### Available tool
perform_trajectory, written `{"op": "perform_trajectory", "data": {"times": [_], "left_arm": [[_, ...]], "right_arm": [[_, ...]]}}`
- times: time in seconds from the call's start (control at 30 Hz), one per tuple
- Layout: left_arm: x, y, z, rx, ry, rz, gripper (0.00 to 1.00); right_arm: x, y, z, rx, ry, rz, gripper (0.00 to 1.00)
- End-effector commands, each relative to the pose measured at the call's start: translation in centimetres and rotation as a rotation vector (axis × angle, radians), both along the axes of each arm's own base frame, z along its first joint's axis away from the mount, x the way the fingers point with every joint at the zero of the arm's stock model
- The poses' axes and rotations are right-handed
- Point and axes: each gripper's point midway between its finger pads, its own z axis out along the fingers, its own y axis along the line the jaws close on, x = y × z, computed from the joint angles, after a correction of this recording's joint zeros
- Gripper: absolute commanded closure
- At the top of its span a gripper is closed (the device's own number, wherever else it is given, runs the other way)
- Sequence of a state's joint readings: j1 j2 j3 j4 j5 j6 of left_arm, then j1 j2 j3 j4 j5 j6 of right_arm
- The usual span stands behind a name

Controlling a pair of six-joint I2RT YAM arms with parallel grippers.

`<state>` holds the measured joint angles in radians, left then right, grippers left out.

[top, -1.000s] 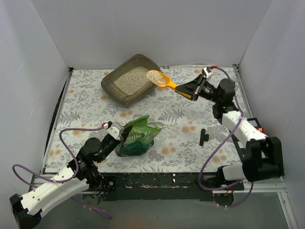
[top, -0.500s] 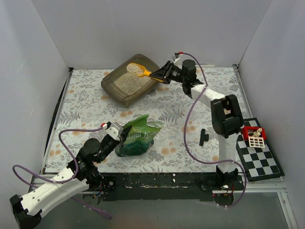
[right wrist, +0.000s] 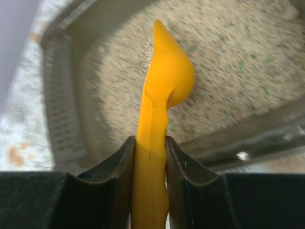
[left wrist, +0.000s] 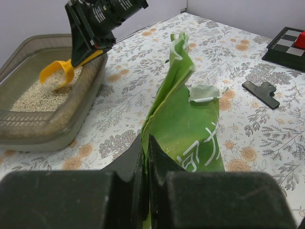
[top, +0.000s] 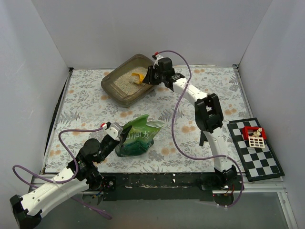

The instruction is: Fill the litter box with clean litter

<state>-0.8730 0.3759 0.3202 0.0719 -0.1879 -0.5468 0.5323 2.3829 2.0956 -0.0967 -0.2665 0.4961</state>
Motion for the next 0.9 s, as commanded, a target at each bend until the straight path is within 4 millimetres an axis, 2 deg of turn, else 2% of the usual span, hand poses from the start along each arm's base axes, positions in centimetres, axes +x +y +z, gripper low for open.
{"op": "perform_trajectory", "data": {"times": [0.0, 0.03, 0.13, 0.27, 0.33, 0.43, 0.67, 0.7, 0.87], "left_arm": [[0.5, 0.6, 0.4, -0.013, -0.02, 0.04, 1.0], [0.5, 0.6, 0.4, -0.012, -0.019, 0.041, 1.0], [0.5, 0.6, 0.3, -0.008, -0.018, 0.04, 1.0], [0.5, 0.6, 0.2, -0.007, -0.017, 0.042, 1.0], [0.5, 0.5, 0.2, -0.006, -0.017, 0.039, 1.0], [0.5, 0.4, 0.1, -0.002, -0.014, 0.035, 1.0], [0.5, 0.3, -0.1, 0.0, -0.008, 0.028, 1.0], [0.5, 0.2, -0.1, 0.0, -0.009, 0.026, 1.0], [0.5, 0.2, -0.2, 0.003, -0.005, 0.023, 1.0]], "right_arm": [[0.8, -3.7, 3.3, -0.271, -0.282, -0.079, 0.99], [0.8, -4.3, 3.7, -0.352, -0.357, -0.096, 0.99], [0.6, -3.8, 4.9, -0.503, -0.517, -0.081, 0.99], [1.3, -3.7, 6.1, -0.682, -0.639, -0.082, 0.99], [1.3, -3.5, 5.9, -0.74, -0.674, -0.061, 0.99], [1.1, -3.8, 4.5, -0.774, -0.666, -0.046, 0.99], [0.0, -5.8, 0.4, -0.851, -0.598, -0.045, 0.99], [0.2, -5.8, 0.6, -0.83, -0.604, -0.063, 0.99], [0.6, -7.3, -1.6, -0.671, -0.428, -0.111, 0.99]]}}
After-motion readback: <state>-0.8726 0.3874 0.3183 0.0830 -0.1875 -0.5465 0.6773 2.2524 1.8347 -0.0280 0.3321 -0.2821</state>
